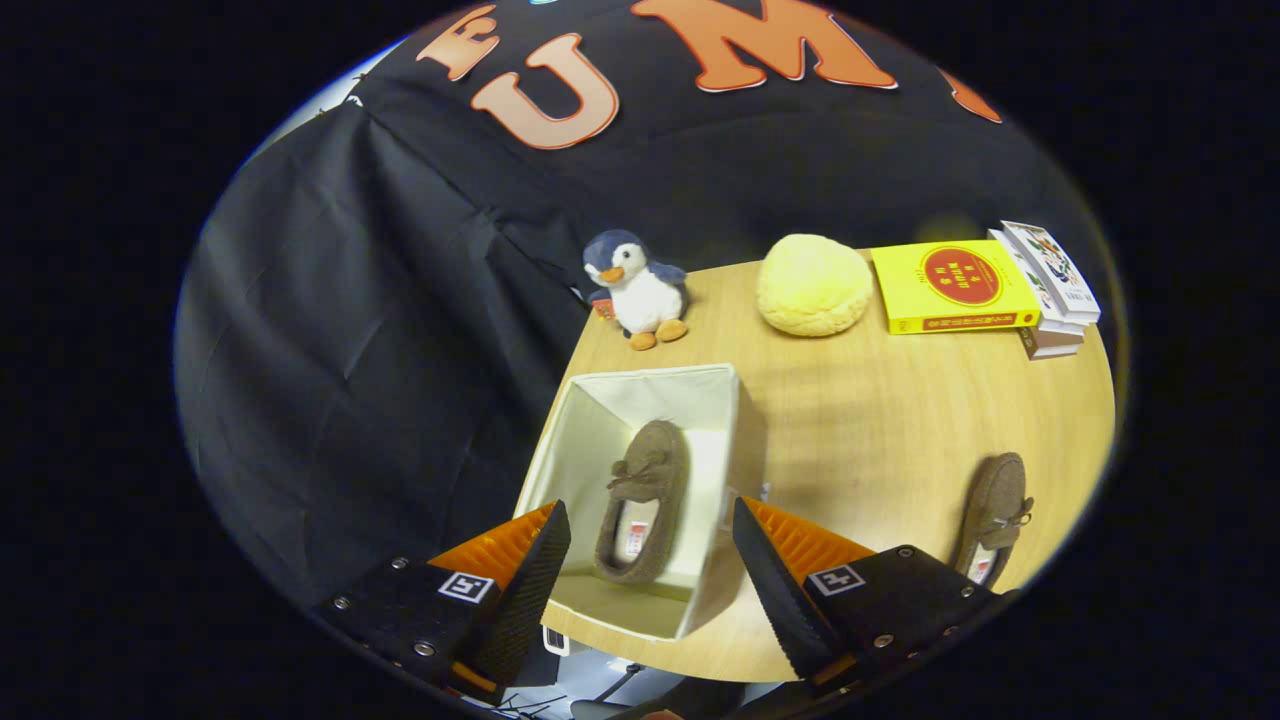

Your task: Open the storage box then place both shoes into the box .Put the left shoe in first, then the right shoe, with the right side of both shoes facing outward in a uniform manner.

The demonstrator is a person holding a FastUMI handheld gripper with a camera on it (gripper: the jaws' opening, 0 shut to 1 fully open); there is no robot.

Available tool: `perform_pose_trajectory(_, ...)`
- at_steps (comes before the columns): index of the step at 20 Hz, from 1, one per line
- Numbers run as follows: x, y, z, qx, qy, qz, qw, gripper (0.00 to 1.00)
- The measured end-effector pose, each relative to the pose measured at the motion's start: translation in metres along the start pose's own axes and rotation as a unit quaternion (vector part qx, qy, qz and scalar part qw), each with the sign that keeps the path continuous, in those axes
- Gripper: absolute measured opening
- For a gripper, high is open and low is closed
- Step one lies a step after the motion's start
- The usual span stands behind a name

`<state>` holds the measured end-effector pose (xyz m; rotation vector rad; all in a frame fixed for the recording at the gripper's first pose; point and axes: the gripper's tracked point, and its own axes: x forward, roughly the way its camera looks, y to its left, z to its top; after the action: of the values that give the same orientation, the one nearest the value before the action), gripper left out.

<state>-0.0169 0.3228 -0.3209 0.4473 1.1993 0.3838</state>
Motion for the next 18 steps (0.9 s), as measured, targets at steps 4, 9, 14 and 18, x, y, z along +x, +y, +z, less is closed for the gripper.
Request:
perform_pose_trajectory(4,-0.02,-0.055,0.0,0.017,-0.015,-0.02,1.0,0.98)
perform_pose_trajectory(9,-0.041,-0.123,-0.014,0.034,-0.017,-0.049,0.998,0.98)
perform_pose_trajectory(14,-0.054,-0.19,-0.032,0.053,-0.009,-0.079,0.995,0.98)
perform_pose_trajectory(18,-0.063,-0.242,-0.055,0.06,0.009,-0.115,0.991,0.98)
